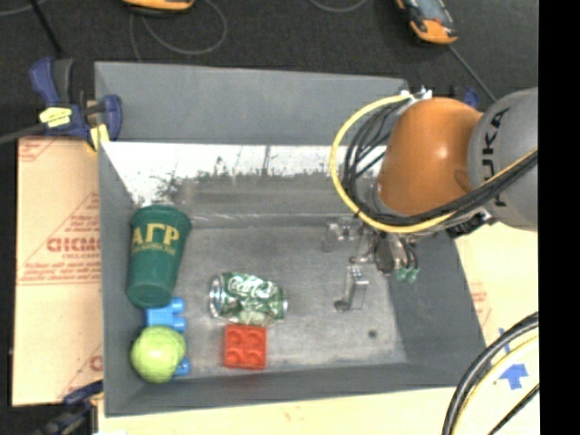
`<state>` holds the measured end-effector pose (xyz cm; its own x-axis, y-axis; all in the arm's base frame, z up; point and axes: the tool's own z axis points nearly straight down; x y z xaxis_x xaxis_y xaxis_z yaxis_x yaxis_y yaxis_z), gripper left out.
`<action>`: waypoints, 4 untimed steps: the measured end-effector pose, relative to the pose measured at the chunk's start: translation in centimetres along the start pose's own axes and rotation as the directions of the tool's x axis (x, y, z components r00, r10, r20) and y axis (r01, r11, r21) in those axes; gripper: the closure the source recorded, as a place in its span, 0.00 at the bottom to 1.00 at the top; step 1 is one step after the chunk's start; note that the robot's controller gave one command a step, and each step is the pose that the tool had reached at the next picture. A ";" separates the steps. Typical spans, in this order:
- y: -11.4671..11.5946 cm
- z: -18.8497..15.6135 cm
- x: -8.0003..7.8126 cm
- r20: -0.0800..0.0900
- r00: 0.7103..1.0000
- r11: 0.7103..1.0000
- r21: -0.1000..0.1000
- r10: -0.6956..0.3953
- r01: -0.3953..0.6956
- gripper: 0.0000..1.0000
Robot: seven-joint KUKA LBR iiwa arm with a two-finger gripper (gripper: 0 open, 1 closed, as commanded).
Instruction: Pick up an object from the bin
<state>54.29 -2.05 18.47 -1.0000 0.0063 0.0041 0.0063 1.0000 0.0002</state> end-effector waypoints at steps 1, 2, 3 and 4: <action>0.0 -0.5 -0.1 0.007 1.000 1.000 0.001 -0.001 0.001 0.00; 1.0 3.2 -0.8 0.018 1.000 1.000 0.003 -0.022 0.022 0.00; 5.7 7.7 -0.8 0.007 1.000 1.000 0.001 -0.021 0.021 0.00; 8.6 10.7 -0.2 0.007 0.999 0.999 -0.003 -0.035 0.035 0.00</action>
Offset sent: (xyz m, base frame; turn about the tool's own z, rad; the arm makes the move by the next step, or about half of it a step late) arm 0.0125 0.0331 -0.1147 -0.0612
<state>54.49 6.53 7.75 -0.9996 -0.0282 -0.0033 -0.0282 0.9996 0.0032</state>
